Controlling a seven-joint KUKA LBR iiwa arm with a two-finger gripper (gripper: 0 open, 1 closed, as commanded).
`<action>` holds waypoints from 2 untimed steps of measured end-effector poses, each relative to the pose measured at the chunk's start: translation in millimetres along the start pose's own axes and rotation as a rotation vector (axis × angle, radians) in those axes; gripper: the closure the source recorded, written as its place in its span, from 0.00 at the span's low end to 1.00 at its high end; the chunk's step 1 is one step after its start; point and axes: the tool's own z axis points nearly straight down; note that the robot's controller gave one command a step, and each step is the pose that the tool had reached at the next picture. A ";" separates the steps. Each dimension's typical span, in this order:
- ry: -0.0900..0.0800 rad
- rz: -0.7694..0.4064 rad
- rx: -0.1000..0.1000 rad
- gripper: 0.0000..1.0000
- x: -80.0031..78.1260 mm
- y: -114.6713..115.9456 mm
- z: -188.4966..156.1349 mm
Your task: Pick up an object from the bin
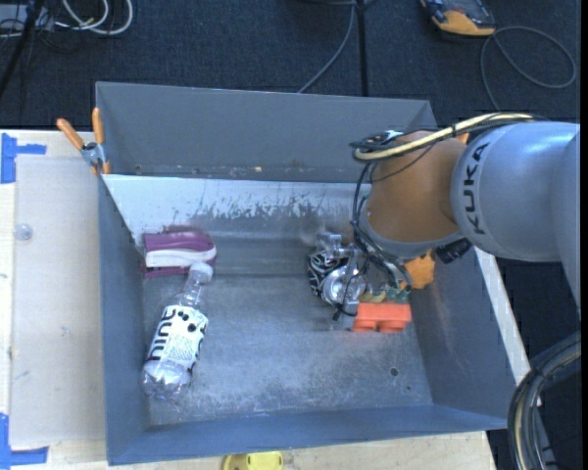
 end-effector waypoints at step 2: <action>0.001 -0.060 -0.024 0.00 -7.3 -60.3 2.3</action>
Offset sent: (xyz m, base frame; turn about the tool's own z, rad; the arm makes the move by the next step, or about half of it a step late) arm 0.0064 -0.0816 -0.0074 -0.0703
